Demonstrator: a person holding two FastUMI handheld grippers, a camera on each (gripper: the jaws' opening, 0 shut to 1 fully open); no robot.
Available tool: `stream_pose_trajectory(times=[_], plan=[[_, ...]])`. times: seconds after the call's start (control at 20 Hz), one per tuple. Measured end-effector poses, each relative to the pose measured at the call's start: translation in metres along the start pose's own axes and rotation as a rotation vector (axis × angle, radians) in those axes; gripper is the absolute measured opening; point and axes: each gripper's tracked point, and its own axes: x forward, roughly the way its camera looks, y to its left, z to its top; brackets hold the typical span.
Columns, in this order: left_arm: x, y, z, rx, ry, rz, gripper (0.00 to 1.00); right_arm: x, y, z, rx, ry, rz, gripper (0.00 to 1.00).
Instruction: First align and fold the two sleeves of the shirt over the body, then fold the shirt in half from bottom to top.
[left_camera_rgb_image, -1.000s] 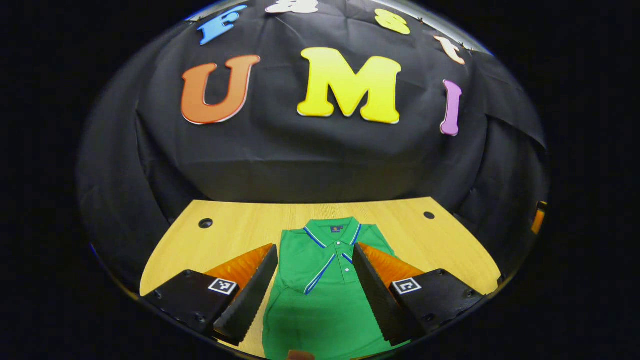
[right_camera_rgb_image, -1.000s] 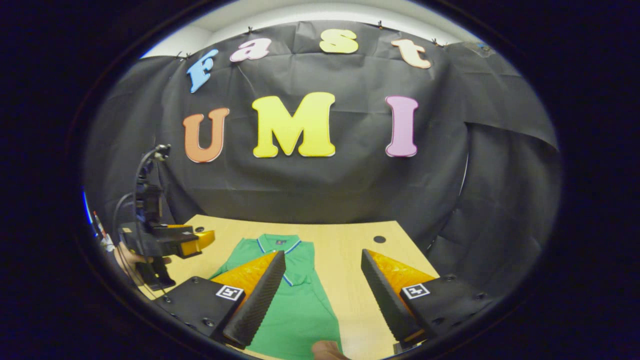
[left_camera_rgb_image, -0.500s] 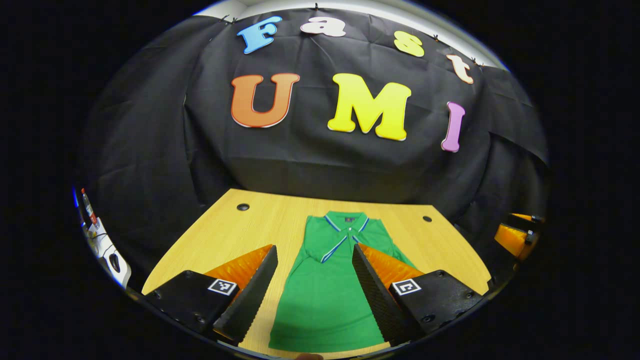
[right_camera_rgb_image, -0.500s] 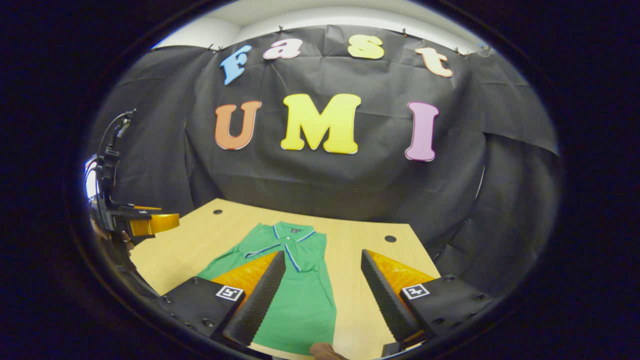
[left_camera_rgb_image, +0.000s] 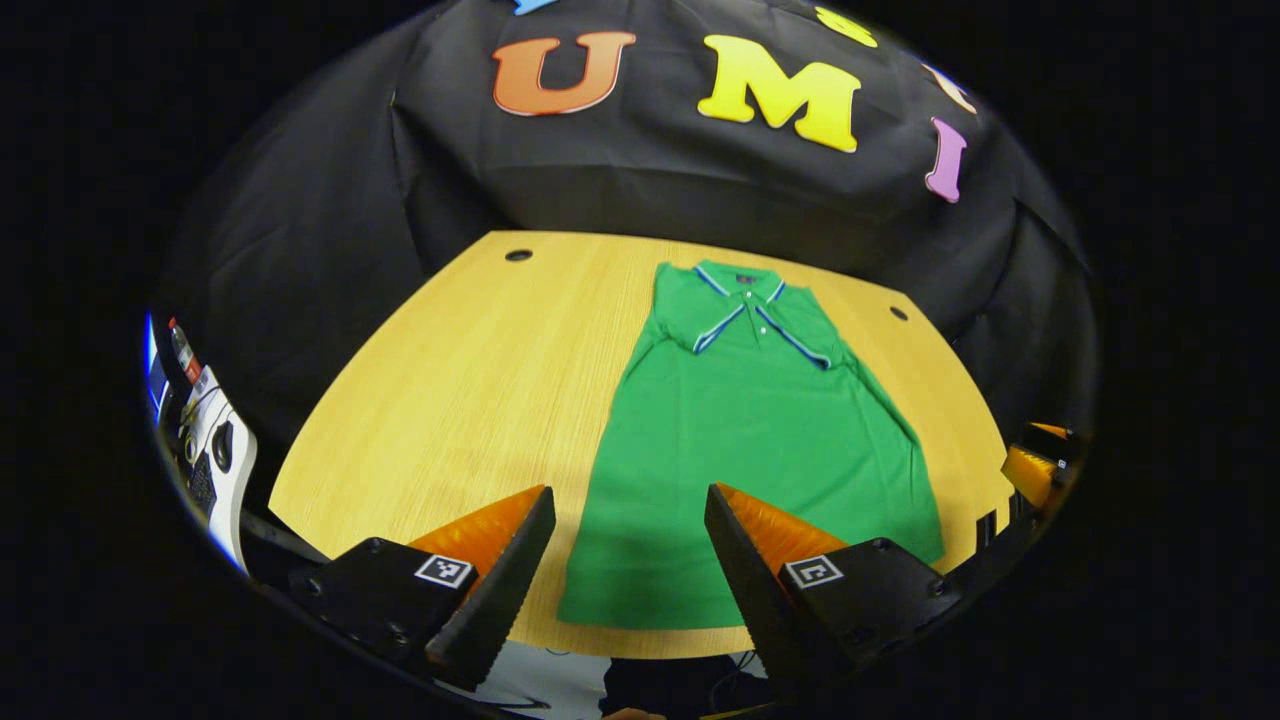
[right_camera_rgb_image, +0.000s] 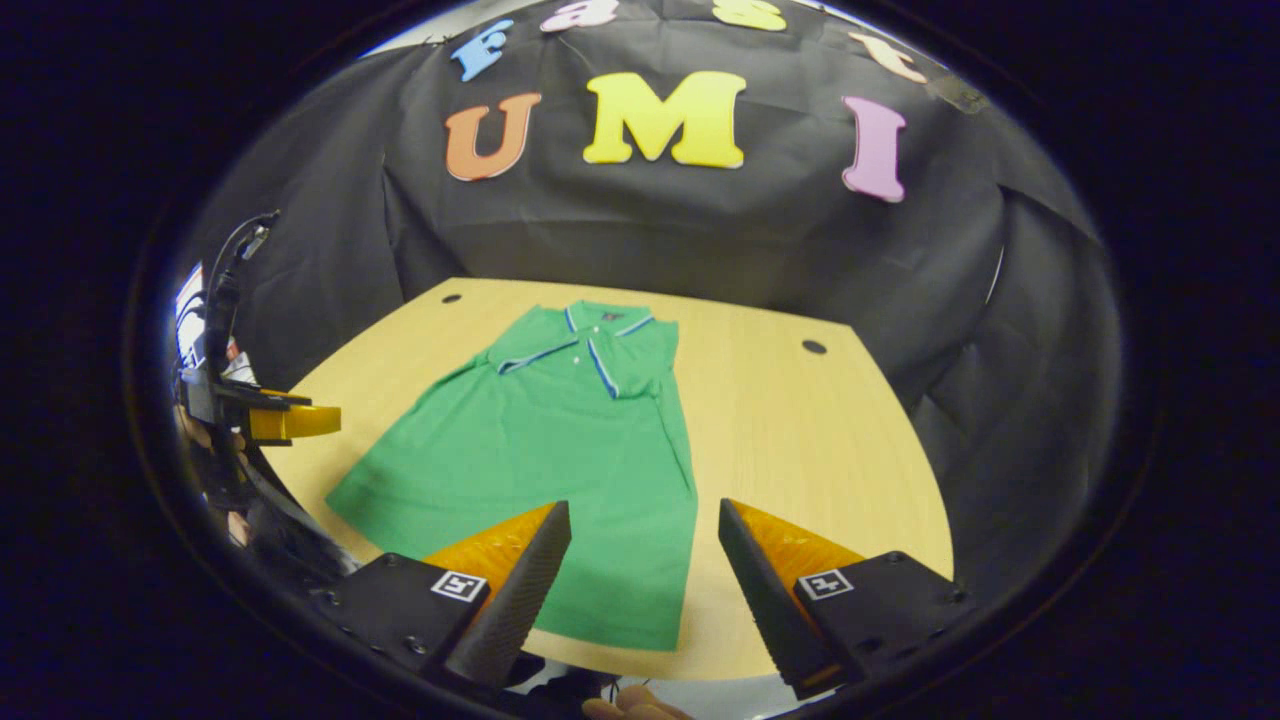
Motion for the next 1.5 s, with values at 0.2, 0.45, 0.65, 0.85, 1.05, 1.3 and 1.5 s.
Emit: stream_pose_trajectory(times=[0.2, 0.45, 0.65, 0.85, 1.05, 1.3, 1.5], plan=[[0.010, 0.019, -0.040, 0.065, 0.112, 0.050, 0.97, 0.015, -0.008, -0.056, 0.027, 0.129, -0.005, 0.97], [0.012, 0.027, -0.065, 0.099, 0.228, 0.073, 0.95, 0.027, -0.024, -0.114, 0.092, 0.314, -0.058, 0.99], [0.011, 0.026, -0.080, 0.130, 0.315, 0.069, 0.93, 0.034, -0.013, -0.131, 0.162, 0.430, -0.046, 0.97], [0.018, 0.033, -0.090, 0.126, 0.391, 0.082, 0.91, 0.038, -0.013, -0.135, 0.183, 0.511, -0.086, 0.97], [0.024, 0.033, -0.105, 0.085, 0.482, 0.060, 0.90, 0.042, -0.010, -0.132, 0.184, 0.575, -0.108, 0.86], [0.026, 0.028, -0.105, 0.053, 0.584, 0.004, 0.78, 0.049, -0.011, -0.128, 0.230, 0.667, -0.128, 0.74], [0.026, 0.029, -0.105, 0.058, 0.632, 0.001, 0.77, 0.050, -0.008, -0.126, 0.160, 0.719, -0.104, 0.57]])
